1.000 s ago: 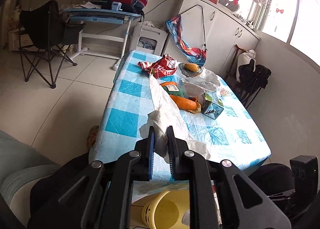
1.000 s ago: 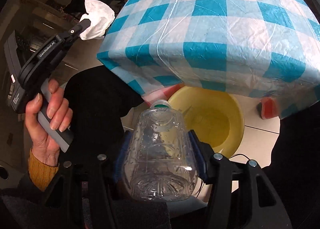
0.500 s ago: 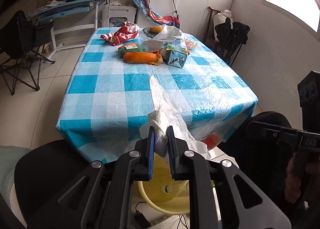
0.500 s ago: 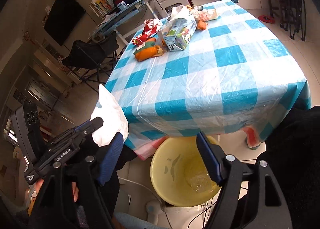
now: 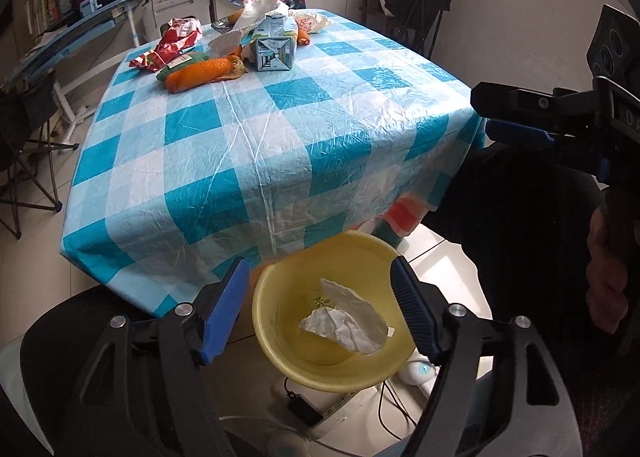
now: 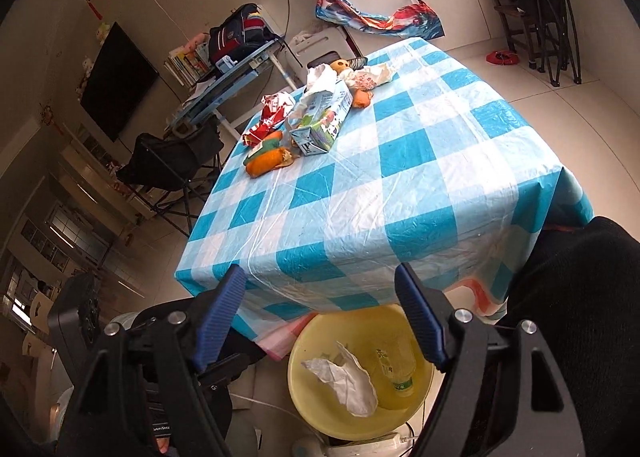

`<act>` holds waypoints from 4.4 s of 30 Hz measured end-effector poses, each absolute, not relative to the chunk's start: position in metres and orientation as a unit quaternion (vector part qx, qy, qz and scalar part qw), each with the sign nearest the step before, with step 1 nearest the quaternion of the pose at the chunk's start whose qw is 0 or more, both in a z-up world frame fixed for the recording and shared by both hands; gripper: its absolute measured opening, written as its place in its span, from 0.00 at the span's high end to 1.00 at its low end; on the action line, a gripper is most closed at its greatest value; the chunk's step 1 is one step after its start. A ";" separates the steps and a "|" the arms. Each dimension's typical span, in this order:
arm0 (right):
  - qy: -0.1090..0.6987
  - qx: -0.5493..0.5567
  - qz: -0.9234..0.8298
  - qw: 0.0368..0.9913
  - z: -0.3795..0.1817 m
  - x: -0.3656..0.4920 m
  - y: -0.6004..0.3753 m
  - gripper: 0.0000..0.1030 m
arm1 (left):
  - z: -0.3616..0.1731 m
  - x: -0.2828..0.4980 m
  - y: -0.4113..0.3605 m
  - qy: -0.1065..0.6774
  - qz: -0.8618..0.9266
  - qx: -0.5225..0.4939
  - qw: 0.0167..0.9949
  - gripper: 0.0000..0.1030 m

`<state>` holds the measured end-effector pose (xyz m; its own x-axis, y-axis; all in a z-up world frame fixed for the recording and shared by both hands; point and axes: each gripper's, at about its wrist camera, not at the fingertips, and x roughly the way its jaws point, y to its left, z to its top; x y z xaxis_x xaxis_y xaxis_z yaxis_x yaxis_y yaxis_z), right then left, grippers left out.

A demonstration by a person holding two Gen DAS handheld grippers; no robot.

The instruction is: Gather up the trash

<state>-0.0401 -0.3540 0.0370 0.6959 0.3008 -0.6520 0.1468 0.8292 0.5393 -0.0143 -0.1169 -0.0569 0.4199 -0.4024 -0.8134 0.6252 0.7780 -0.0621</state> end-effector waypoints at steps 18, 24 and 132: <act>0.374 0.308 0.031 0.874 0.034 -0.045 -0.361 0.25 | -0.022 0.019 -0.027 0.359 -0.151 -0.054 0.920 0.15; 0.374 0.308 0.031 0.874 0.034 -0.045 -0.361 0.25 | -0.025 0.022 -0.022 0.360 -0.143 -0.060 0.920 0.15; 0.524 -0.108 0.162 0.829 -0.001 0.215 -0.237 0.72 | -0.057 0.099 -0.020 0.400 -0.114 -0.098 0.904 0.15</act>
<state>0.2147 -0.2369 -0.0015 0.3988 0.1560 -0.9037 -0.3814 0.9244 -0.0087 0.0988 -0.0196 -0.0570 0.6544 -0.2851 -0.7003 0.1287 0.9547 -0.2684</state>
